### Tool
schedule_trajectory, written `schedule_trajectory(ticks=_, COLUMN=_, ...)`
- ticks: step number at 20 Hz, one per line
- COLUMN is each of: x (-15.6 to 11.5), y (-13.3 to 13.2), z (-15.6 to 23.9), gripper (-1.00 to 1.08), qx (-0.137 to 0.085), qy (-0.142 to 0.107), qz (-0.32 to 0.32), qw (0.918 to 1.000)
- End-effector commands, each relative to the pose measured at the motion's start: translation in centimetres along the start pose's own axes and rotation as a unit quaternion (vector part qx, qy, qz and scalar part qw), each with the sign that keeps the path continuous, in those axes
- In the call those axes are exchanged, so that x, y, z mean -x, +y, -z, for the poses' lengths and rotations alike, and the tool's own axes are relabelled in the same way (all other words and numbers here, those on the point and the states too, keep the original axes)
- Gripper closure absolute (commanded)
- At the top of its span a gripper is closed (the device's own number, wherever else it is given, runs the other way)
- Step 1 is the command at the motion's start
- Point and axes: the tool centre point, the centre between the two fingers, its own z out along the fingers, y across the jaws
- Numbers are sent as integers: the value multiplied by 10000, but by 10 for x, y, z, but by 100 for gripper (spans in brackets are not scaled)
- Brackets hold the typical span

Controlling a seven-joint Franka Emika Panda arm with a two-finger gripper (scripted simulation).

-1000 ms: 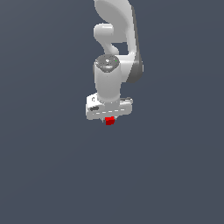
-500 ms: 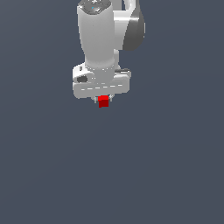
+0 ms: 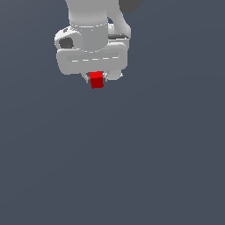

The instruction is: Pick up the red cube and move it to a goal position.

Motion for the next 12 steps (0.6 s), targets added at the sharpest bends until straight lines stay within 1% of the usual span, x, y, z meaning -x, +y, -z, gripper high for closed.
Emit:
schedule_trajectory(ticks=1, x=2, y=3, z=16, gripper=108, qx=-1, qy=-5, qz=2, qw=10000)
schedule_trajectory(ticks=6, x=2, y=7, z=36, gripper=108, qx=2, qy=-6, qz=1, qw=10000)
schedule_trajectory(ticks=12, x=2, y=9, z=43, gripper=108, qx=2, qy=-6, qz=1, qw=10000)
